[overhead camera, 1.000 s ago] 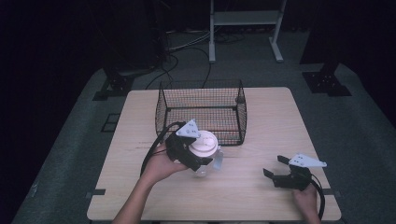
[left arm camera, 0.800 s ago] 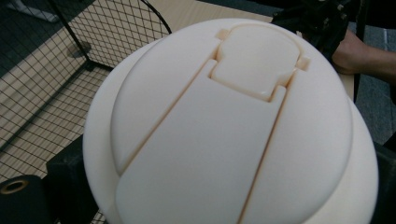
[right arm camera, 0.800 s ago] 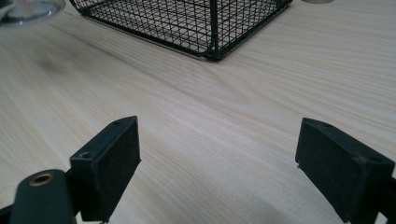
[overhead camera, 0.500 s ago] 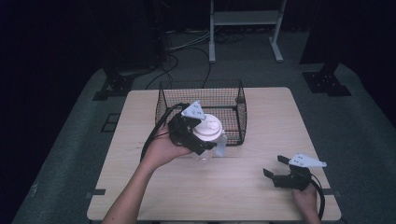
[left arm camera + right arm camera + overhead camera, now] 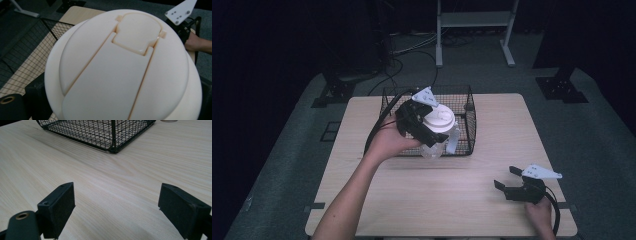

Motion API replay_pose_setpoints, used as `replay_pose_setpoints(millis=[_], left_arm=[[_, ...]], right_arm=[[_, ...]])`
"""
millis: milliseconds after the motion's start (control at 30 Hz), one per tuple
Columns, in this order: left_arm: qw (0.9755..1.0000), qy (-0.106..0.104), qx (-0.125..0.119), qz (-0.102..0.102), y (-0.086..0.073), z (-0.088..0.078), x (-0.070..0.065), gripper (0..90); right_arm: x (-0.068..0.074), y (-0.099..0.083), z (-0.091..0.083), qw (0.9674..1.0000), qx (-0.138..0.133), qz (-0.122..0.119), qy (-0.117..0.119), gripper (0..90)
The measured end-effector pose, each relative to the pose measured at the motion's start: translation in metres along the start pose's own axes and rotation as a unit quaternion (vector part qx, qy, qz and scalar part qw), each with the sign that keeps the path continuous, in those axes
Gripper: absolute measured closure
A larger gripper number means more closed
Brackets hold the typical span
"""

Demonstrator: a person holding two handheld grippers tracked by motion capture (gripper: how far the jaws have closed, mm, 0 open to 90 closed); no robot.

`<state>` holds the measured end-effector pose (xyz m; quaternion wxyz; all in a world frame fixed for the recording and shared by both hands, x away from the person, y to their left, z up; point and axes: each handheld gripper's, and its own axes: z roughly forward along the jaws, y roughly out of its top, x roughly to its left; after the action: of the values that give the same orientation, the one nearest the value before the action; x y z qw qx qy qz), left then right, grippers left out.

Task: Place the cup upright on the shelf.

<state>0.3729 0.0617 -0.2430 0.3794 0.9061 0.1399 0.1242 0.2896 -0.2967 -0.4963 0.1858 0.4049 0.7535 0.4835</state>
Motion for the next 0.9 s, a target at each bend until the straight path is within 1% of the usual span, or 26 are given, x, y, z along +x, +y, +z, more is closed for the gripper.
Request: replay_pose_setpoints(millis=[100,200,333,367,433,567,800,900], left_arm=[[1.0000,0.003,0.004,-0.003,0.009,-0.001,0.007,5.0],[0.9999,0.009,-0.001,-0.006,0.016,-0.002,0.013,5.0],[0.9999,0.011,0.004,-0.012,0.025,-0.001,0.023,5.0],[0.9998,0.012,0.009,-0.011,0.027,-0.001,0.025,5.0],[0.9996,0.020,0.017,-0.009,0.032,0.000,0.029,5.0],[0.9991,0.027,0.028,-0.015,0.040,0.002,0.040,4.9],[0.9983,0.032,0.038,-0.032,0.042,0.014,0.057,4.9],[0.9976,0.035,0.038,-0.046,0.041,0.020,0.066,4.9]], right_arm=[[0.000,0.000,0.000,1.0000,-0.001,0.002,0.000,12.9],[-0.001,0.000,0.000,1.0000,-0.002,0.002,-0.001,12.9],[-0.001,0.000,0.000,1.0000,-0.002,0.002,0.000,12.9],[-0.001,0.000,0.000,1.0000,-0.001,0.003,0.000,12.9],[-0.001,0.000,0.000,1.0000,-0.001,0.003,0.000,12.9],[-0.001,0.000,0.000,1.0000,-0.003,0.004,-0.001,12.9],[-0.001,0.000,-0.001,1.0000,-0.005,0.006,0.001,12.9],[-0.001,0.000,-0.001,0.9999,-0.005,0.009,0.002,12.9]])
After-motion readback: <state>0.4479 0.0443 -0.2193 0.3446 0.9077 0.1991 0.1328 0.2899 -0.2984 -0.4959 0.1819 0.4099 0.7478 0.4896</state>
